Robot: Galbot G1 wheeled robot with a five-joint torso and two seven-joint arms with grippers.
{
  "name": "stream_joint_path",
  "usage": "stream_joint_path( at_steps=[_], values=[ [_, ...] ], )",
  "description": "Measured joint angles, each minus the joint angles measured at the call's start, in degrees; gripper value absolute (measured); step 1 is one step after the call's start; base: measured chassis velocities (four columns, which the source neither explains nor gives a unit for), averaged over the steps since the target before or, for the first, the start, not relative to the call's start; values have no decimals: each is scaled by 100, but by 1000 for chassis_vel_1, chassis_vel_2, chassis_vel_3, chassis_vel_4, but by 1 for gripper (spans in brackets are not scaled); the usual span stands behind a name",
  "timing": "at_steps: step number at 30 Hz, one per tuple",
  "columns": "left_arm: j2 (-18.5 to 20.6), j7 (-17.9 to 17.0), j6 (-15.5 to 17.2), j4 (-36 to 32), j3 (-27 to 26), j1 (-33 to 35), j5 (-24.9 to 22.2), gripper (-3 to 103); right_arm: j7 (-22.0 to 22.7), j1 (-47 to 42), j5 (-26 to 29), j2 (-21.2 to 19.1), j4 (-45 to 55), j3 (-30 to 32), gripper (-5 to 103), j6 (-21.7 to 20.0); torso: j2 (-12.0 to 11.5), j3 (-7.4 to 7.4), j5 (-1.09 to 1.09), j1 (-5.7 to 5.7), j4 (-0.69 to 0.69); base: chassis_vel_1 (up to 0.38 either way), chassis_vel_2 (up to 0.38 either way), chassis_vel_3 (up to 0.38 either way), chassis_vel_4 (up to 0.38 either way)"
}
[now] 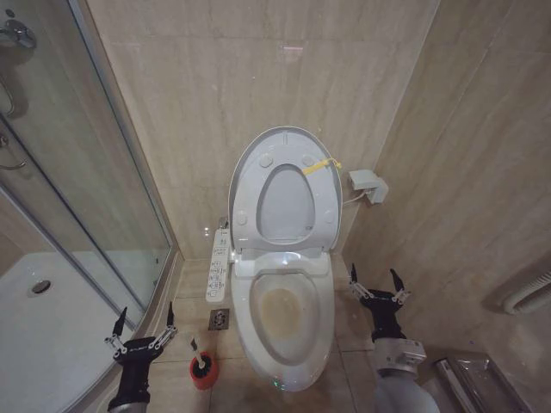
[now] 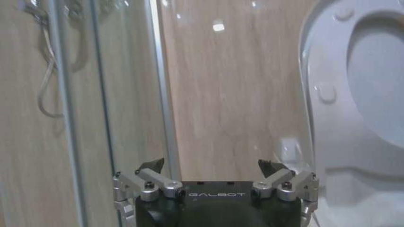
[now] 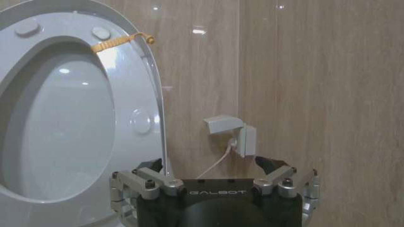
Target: Open the toilet lid, clean the toilet bowl with a toilet brush, close the toilet lid, and flush.
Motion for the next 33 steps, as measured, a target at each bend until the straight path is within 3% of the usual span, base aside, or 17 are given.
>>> stream_joint_path(
  at_steps=[1, 4, 13, 19, 26, 29, 33],
  values=[
    [0, 0, 0, 0, 0, 0, 0, 97, 0, 0, 0, 0, 0, 0, 100, 0, 0, 0, 0, 0, 0, 0, 0, 0, 0],
    [-23, -189, 555, -46, 224, -100, 156, 97, 0, 0, 0, 0, 0, 0, 100, 0, 0, 0, 0, 0, 0, 0, 0, 0, 0],
    [-43, -358, 837, -28, 738, -380, 147, 98, 0, 0, 0, 0, 0, 0, 100, 0, 0, 0, 0, 0, 0, 0, 0, 0, 0],
    [-27, -339, 813, 4, 855, -449, 180, 98, 0, 0, 0, 0, 0, 0, 100, 0, 0, 0, 0, 0, 0, 0, 0, 0, 0],
    [62, -225, 429, -40, 839, -223, 377, 98, 0, 0, 0, 0, 0, 0, 100, 0, 0, 0, 0, 0, 0, 0, 0, 0, 0],
    [168, -59, 113, -20, 649, -73, 415, 98, 0, 0, 0, 0, 0, 0, 100, 0, 0, 0, 0, 0, 1, 0, 0, 0, 0],
    [207, -4, 79, -20, 437, -23, 282, 98, 0, 0, 0, 0, 0, 0, 100, 0, 0, 0, -1, 0, 0, 0, 0, 0, 0]
  ],
)
